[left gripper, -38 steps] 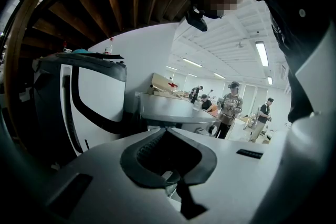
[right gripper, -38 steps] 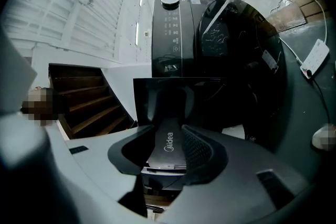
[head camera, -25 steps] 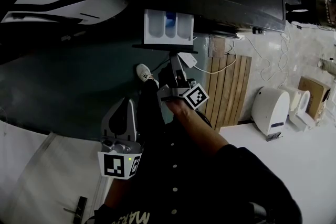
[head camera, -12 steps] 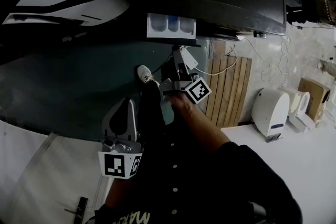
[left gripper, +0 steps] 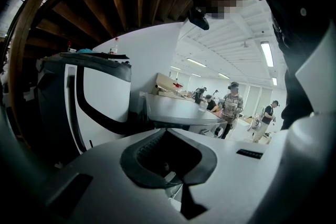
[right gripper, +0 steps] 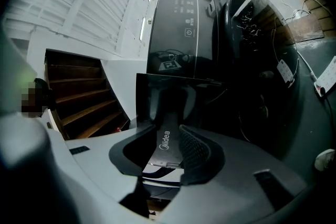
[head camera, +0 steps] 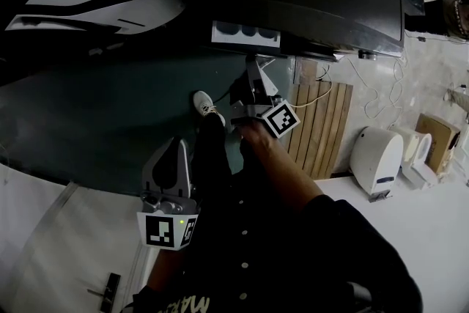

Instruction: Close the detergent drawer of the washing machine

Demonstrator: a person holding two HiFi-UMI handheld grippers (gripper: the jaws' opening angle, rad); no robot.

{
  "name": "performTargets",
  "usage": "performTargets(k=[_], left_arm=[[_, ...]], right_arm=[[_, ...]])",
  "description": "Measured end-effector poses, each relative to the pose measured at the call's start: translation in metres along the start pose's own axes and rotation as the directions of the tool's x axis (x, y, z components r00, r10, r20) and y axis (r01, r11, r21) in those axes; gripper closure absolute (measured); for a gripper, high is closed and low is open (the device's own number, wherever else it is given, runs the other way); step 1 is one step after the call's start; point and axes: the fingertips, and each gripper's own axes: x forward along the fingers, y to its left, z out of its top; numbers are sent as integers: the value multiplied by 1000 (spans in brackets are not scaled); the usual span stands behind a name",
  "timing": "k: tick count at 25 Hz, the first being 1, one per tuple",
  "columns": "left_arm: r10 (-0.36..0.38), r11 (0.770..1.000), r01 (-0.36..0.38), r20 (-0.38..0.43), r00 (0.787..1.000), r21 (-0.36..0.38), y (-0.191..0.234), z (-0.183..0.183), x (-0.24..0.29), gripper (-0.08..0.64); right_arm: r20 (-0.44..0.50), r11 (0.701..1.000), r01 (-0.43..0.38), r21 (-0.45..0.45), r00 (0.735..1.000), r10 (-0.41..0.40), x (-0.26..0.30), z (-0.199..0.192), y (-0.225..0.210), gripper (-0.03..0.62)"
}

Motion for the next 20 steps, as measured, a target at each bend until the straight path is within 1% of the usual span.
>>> performTargets(k=[20], left_arm=[[6, 1000, -6, 2, 1000, -7, 5, 5, 6, 555]], right_arm=[[35, 1000, 8, 7, 999, -8, 33, 14, 2, 445]])
